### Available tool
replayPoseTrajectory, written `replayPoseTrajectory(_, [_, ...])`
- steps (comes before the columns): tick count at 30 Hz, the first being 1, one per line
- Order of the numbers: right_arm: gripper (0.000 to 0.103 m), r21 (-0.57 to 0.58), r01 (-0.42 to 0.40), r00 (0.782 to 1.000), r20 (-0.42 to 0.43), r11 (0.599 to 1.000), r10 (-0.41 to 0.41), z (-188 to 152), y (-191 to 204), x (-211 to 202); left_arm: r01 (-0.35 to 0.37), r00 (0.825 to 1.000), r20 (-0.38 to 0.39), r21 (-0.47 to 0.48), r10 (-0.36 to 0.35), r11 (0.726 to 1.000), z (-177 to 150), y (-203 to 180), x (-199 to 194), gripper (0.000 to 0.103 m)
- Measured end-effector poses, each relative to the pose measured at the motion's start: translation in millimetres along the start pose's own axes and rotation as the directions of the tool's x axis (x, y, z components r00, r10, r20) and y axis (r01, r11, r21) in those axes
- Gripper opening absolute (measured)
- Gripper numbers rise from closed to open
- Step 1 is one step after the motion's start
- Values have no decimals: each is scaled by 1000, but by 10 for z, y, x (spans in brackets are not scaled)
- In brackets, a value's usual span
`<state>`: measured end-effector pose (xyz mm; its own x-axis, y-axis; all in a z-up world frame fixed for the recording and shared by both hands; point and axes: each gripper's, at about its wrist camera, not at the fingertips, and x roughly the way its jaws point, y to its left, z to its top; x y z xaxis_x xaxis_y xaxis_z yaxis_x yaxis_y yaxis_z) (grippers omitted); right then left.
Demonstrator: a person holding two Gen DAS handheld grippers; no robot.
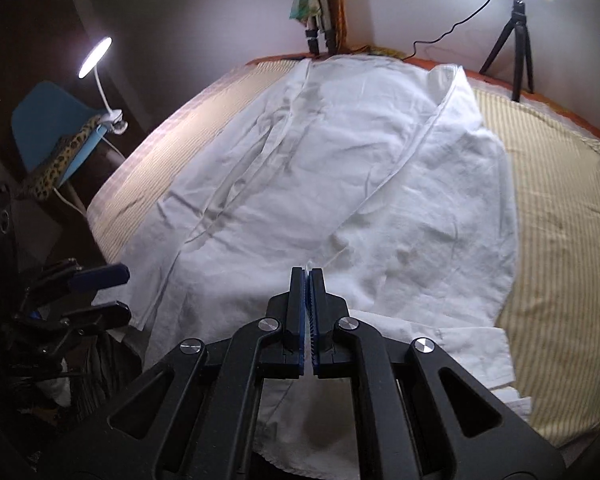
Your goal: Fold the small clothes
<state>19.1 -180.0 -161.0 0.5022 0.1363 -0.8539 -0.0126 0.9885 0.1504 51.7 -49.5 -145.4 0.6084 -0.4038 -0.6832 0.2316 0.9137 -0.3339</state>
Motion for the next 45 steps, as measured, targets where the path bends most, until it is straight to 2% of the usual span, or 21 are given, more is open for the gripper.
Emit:
replayPoseTrajectory(6, [3,-8,-41,996,-82,999,40,-159,45,207,-9,1000,-4,-14,9,1000,-18,60,9,45])
replayPoseTrajectory(11, [3,-38,-78,994,-85,996,75,-152,159,169,1,1000,-14,-14,-1,1000,-36,46,61,45])
replayPoseTrajectory(15, [5,18,-89,992,-93,996,91,-78,95,177,11,1000,-24,-10,-11,1000,-33,-2,104,45])
replayPoseTrajectory(16, [8,37,-109,990,-91,993,112,-55,64,143,15,1000,-24,-11,-15,1000,-27,-10,111,45])
replayPoseTrajectory(18, [20,60,-150,986,-69,987,154,-9,-5,13,22,999,-24,-9,-22,1000,-15,-27,124,45])
replayPoseTrajectory(19, [31,68,-173,983,-48,983,177,22,-38,-74,27,999,-27,-7,-27,1000,-8,-39,136,45])
replayPoseTrajectory(20, [38,74,-195,980,-21,978,197,57,-83,-177,32,999,-29,-4,-32,999,4,-52,149,45])
replayPoseTrajectory(24, [40,125,-273,959,114,954,260,261,-430,-620,46,998,-40,16,-45,999,65,-123,248,45])
replayPoseTrajectory(27, [43,207,-272,955,174,940,238,413,-806,-768,75,996,-50,17,-74,997,143,-186,360,45])
replayPoseTrajectory(29, [43,278,-243,963,186,930,196,529,-1123,-758,101,993,-67,13,-100,995,195,-231,461,46])
replayPoseTrajectory(33, [43,441,-247,967,165,863,193,740,-1770,-430,146,984,-102,-20,-147,989,314,-307,705,48])
replayPoseTrajectory(37, [43,547,-253,966,102,798,236,833,-2136,122,187,970,-143,-78,-196,979,428,-312,963,48])
replayPoseTrajectory(41, [43,621,-326,936,105,713,336,820,-2258,561,205,956,-183,-147,-230,968,473,-247,1190,46])
replayPoseTrajectory(45, [43,638,-359,921,125,681,368,858,-2283,801,206,950,-202,-162,-237,965,477,-216,1314,25])
